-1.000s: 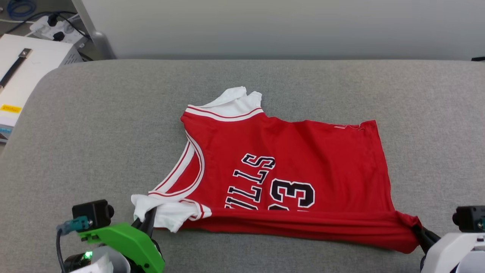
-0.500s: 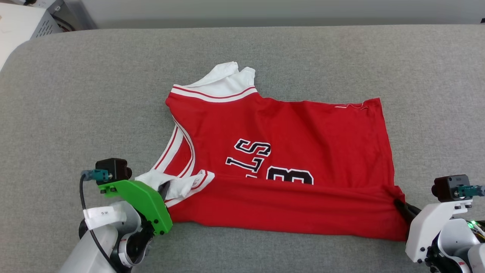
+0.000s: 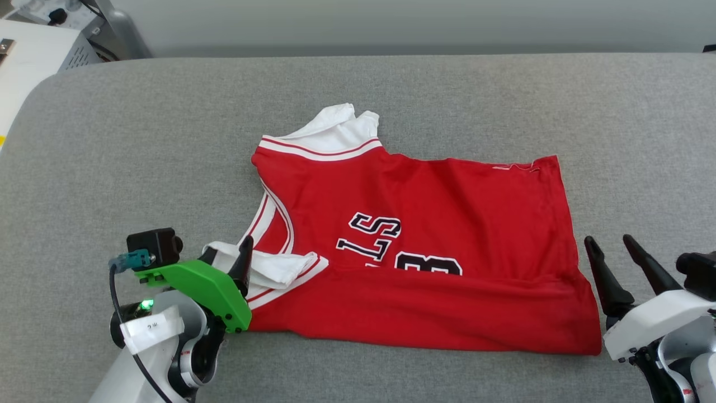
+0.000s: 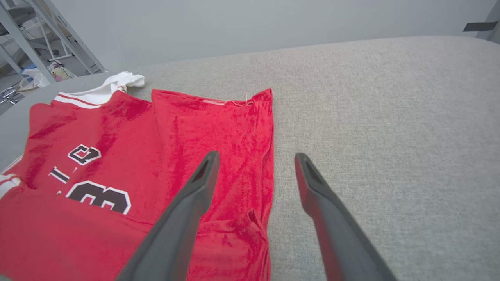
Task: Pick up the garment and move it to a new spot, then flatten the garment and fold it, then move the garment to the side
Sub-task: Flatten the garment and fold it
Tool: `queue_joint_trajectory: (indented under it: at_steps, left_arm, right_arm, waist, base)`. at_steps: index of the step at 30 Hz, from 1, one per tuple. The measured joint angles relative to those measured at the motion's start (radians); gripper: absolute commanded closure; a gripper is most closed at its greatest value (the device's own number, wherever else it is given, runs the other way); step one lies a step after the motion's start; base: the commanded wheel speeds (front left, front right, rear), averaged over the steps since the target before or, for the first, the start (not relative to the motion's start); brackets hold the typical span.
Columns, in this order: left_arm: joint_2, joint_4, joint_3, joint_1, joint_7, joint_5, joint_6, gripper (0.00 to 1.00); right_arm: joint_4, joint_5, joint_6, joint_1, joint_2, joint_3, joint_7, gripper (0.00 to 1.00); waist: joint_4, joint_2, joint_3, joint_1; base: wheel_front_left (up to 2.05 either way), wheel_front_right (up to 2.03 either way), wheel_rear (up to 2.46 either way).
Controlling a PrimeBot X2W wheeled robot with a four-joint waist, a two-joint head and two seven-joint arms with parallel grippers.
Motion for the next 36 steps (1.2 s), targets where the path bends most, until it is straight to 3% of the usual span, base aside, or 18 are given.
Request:
queue_joint_trajectory:
  at_steps: [5,9,18,19,25,29,30,31,32,33,36]
  left_arm:
    - [0.021,-0.053,0.007,0.041,-0.112,0.074,0.035,0.00]
    - [0.052,-0.095,0.012,0.084,-0.119,0.091,0.066,0.00]
    - [0.171,-0.162,-0.051,0.121,0.200,0.059,0.050,0.00]
    - [0.194,-0.161,-0.064,0.111,0.303,0.033,0.050,0.00]
    - [0.213,-0.122,-0.065,0.068,0.408,0.004,0.071,0.00]
    - [0.225,-0.086,-0.088,0.045,0.505,-0.022,0.055,0.00]
    - [0.228,-0.084,-0.091,0.039,0.523,-0.035,0.049,0.07]
    - [0.230,-0.081,-0.092,0.033,0.533,-0.044,0.045,0.53]
    - [0.230,-0.077,-0.092,0.028,0.542,-0.051,0.041,0.64]
    - [0.231,-0.074,-0.091,0.024,0.543,-0.054,0.035,1.00]
    - [0.224,-0.070,-0.092,0.020,0.537,-0.059,0.020,1.00]
  right_arm:
    - [-0.041,-0.057,0.000,0.047,0.031,-0.040,-0.099,0.00]
    - [-0.095,-0.094,0.000,0.090,0.070,-0.070,-0.105,0.00]
    - [-0.175,-0.124,0.000,0.137,0.117,-0.094,-0.061,0.00]
    - [-0.186,-0.124,0.000,0.137,0.119,-0.095,-0.053,0.00]
    - [-0.193,-0.118,0.000,0.129,0.120,-0.081,-0.047,0.00]
    - [-0.188,-0.102,0.000,0.115,0.120,-0.086,-0.039,0.00]
    - [-0.185,-0.097,0.000,0.114,0.119,-0.089,-0.034,0.00]
    - [-0.183,-0.090,0.000,0.114,0.118,-0.092,-0.029,0.00]
    - [-0.180,-0.078,0.000,0.114,0.114,-0.096,-0.023,0.00]
    - [-0.175,-0.062,0.000,0.114,0.110,-0.101,-0.010,0.00]
    - [-0.165,-0.010,0.000,0.112,0.089,-0.112,0.040,0.00]
  waist:
    - [0.005,0.0000,-0.047,0.0000]
    - [0.008,0.0000,-0.079,0.0000]
    - [0.004,0.0000,-0.082,0.0000]
    - [0.000,0.0000,-0.065,0.0000]
    - [-0.019,0.0000,-0.021,0.0000]
    - [-0.042,0.0000,0.020,0.0000]
    - [-0.047,0.0000,0.026,0.0000]
    - [-0.049,0.0000,0.030,0.0000]
    - [-0.052,0.0000,0.035,0.0000]
    - [-0.055,0.0000,0.039,0.0000]
    - [-0.057,0.0000,0.041,0.0000]
  base:
    - [0.00,0.00,0.00]
    - [0.00,0.00,0.00]
    - [0.00,0.00,0.00]
    - [0.00,0.00,0.00]
    - [0.00,0.00,0.00]
    - [0.00,0.00,0.00]
    - [0.00,0.00,0.00]
    - [0.00,0.00,0.00]
    - [0.00,0.00,0.00]
    - [0.00,0.00,0.00]
    - [0.00,0.00,0.00]
